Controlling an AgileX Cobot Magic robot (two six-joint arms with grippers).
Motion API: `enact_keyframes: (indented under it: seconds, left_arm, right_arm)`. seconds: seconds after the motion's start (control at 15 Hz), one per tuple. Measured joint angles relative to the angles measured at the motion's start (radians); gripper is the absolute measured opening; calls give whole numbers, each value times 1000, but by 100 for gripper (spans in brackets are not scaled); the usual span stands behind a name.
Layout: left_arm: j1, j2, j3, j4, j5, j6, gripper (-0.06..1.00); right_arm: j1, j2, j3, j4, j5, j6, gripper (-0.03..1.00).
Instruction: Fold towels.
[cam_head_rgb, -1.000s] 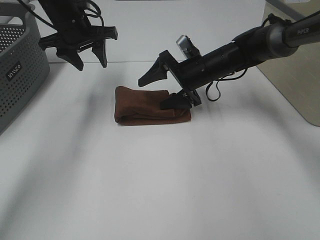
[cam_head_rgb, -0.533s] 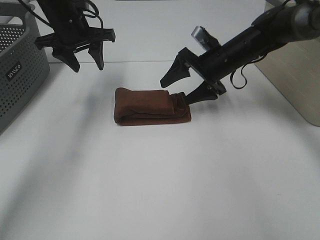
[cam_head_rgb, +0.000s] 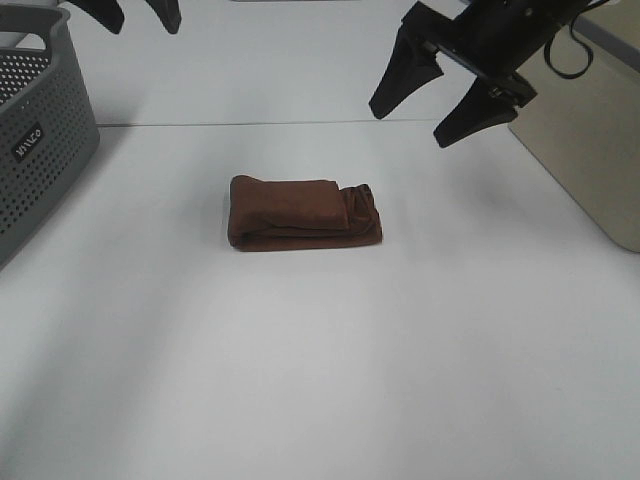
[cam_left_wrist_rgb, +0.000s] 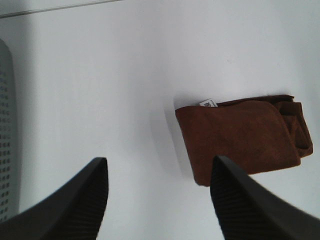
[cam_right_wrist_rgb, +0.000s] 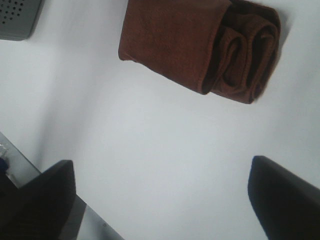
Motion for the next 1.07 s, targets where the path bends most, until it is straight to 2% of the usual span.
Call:
enact_keyframes:
  seconds: [0.13, 0.27, 0.4, 0.53, 0.87, 0.93, 1.07]
  left_arm:
    - [-32, -153, 158, 83, 0, 1, 58]
    - [-46, -249, 275, 109, 1, -10, 58]
    - [-60, -448, 460, 123, 3, -29, 58]
    - [-68, -599, 593, 125, 4, -32, 58]
    - [-68, -1038, 934, 127, -7, -17, 58]
    - [-68, -1089, 965, 127, -12, -17, 58]
    - [-68, -1279, 1120, 127, -38, -13, 58]
  right_arm:
    - [0, -99, 0, -99, 24, 59, 88]
    - [0, -167, 0, -168, 25, 93, 88]
    - [0, -293, 8, -261, 27, 143, 88]
    - [0, -435, 68, -297, 28, 160, 88]
    - [0, -842, 403, -380, 30, 205, 88]
    - [0, -877, 448, -390, 31, 216, 88]
    - [0, -1055, 624, -432, 32, 245, 88]
